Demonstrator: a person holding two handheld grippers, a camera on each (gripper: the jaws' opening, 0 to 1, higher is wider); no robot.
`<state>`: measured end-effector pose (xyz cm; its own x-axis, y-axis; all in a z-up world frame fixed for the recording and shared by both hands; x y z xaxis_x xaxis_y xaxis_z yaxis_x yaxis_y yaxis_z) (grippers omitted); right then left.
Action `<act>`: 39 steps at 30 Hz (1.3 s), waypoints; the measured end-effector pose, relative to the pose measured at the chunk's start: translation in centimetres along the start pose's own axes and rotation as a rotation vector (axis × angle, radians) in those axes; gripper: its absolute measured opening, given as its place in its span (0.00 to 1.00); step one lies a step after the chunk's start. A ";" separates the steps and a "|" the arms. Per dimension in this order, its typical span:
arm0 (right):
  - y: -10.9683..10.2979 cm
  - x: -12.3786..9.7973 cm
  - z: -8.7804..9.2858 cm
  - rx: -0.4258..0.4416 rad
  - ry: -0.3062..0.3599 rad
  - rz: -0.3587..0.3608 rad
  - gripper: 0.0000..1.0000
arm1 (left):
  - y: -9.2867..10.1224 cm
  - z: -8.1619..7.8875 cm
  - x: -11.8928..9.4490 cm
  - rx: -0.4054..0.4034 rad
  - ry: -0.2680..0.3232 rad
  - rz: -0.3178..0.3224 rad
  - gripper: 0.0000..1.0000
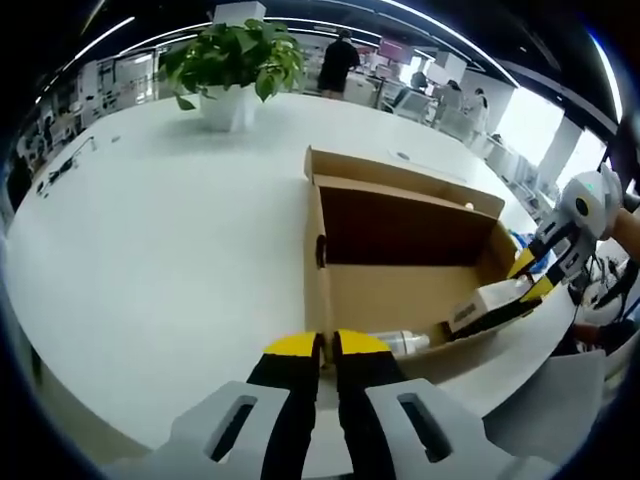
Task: Operate the shoe box by opening the lid, removing the specified soft item, and placing it in the target area until the item is outside and the box remains undamaged.
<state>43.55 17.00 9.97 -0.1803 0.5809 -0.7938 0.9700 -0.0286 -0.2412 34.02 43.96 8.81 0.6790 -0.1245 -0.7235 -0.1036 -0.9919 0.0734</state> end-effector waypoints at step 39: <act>-0.5 -10.2 -2.6 -0.110 0.119 0.010 0.14 | 0.1 -0.1 0.3 0.003 -0.019 0.005 0.03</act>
<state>45.32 13.23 19.67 -0.1565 0.6737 -0.7223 0.9848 0.0506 -0.1662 34.28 43.82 8.68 0.6645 -0.1293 -0.7360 -0.1091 -0.9911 0.0756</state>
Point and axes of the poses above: the point that each gripper's makers call its tool centre point, and the gripper's own axes: x roughly forward along the fingers, y roughly to its right, z roughly out of its underside, the point moved 7 cm from there along -x, roughly backward along the fingers, and after that the axes turned 13 degrees about x, right-handed, at the moved point
